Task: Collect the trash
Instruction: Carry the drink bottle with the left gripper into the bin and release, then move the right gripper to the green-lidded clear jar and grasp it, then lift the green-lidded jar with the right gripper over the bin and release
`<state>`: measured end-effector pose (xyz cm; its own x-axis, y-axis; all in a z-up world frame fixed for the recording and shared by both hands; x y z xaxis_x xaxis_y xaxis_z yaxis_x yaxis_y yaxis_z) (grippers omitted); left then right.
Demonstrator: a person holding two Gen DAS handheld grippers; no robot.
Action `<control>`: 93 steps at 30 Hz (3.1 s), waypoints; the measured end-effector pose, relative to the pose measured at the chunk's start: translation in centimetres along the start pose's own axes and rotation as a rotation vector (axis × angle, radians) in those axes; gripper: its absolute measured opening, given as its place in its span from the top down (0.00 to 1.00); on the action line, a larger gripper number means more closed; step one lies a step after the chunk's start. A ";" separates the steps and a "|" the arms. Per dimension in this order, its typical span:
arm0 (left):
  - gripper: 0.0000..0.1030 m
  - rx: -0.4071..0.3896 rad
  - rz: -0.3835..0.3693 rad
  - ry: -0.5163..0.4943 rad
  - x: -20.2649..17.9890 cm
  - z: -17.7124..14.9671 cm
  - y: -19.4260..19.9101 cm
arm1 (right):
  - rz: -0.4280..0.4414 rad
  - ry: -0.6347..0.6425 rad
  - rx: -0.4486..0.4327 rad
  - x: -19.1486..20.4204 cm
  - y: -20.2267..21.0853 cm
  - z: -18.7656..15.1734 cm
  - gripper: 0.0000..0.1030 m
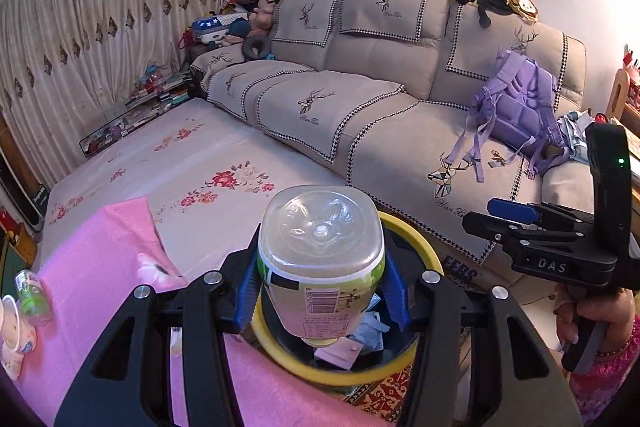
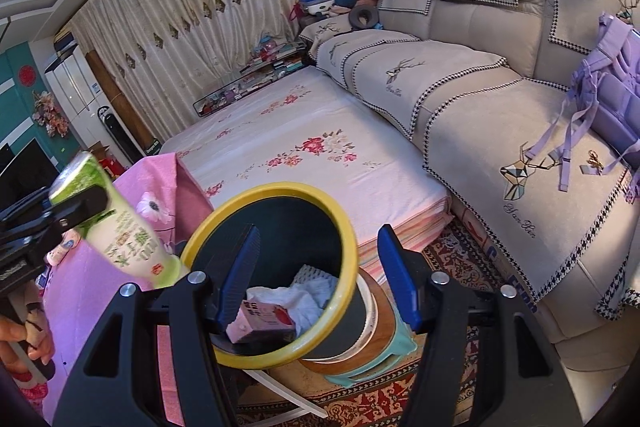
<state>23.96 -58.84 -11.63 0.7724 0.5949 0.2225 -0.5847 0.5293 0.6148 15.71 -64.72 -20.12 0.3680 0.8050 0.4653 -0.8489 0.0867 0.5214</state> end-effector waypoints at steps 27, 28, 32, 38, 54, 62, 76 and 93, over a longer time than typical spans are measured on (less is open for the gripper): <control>0.19 -0.056 0.328 0.301 20.1 -11.8 9.3 | 0.061 0.112 0.088 7.5 -3.4 -1.4 0.43; 0.19 -0.052 0.355 0.318 21.7 -13.0 9.9 | 0.066 0.125 0.096 8.3 -3.8 -1.4 0.43; 0.18 -0.021 0.451 0.402 28.2 -18.3 11.5 | 0.104 0.190 0.139 12.9 -6.0 -1.6 0.43; 0.18 0.021 0.562 0.472 35.5 -25.4 12.8 | 0.147 0.290 0.194 20.0 -9.5 -1.8 0.43; 0.14 0.022 0.548 0.638 40.7 -31.0 12.6 | 0.300 0.450 0.312 43.1 -23.4 -2.2 0.43; 0.14 0.009 0.569 0.642 40.2 -30.8 13.2 | 0.217 0.440 0.380 47.6 -31.9 -2.3 0.43; 0.13 0.005 0.547 0.639 39.7 -30.6 12.9 | 0.150 0.331 0.466 47.8 -37.4 -3.4 0.43; 0.13 0.006 0.549 0.615 39.3 -30.3 12.7 | 0.205 0.252 0.487 46.4 -36.0 -4.3 0.54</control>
<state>39.39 -10.39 -18.02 0.1025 0.9939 0.0396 -0.8371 0.0647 0.5432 61.74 -27.92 -20.40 0.0627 0.8968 0.4379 -0.5988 -0.3172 0.7354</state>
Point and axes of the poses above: each gripper's, at about its wrist camera, not at the fingertips, and y roughly against the way its jaws point, x to its left, z to its top, the point moved 10 cm from there along -y, roughly the way its jaws point, and after that the axes turned 14 degrees about z, right-handed, at the moved point
